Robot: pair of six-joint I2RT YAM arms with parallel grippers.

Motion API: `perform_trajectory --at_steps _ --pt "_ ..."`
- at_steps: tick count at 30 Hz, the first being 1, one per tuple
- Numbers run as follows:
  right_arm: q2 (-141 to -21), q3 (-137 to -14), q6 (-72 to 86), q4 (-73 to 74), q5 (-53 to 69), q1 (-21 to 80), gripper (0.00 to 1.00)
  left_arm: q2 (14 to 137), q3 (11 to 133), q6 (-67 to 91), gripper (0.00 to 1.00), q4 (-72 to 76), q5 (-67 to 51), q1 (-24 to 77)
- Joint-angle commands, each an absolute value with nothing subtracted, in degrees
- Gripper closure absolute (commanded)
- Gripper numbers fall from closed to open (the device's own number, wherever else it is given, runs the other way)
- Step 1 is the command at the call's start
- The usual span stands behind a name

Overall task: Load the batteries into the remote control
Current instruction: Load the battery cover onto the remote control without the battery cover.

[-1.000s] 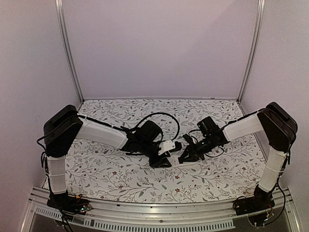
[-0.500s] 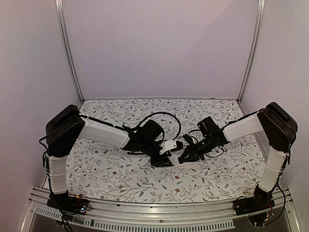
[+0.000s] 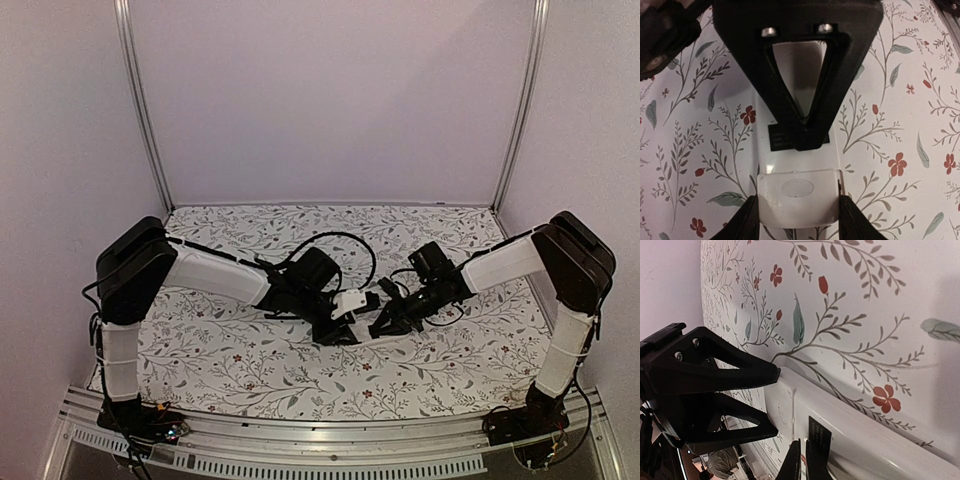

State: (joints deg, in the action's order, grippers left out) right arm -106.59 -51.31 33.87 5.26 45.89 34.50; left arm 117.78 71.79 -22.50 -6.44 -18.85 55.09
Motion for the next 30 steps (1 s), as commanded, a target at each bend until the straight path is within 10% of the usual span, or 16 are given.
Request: perform_trajectory --at_steps 1,30 --pt "-108.1 -49.9 34.1 5.9 44.6 34.6 0.95 117.0 71.3 -22.2 0.52 -10.9 -18.9 55.9" --pt "-107.9 -49.7 34.4 5.8 44.1 34.9 0.96 118.6 74.4 -20.3 0.49 -13.2 -17.9 57.4"
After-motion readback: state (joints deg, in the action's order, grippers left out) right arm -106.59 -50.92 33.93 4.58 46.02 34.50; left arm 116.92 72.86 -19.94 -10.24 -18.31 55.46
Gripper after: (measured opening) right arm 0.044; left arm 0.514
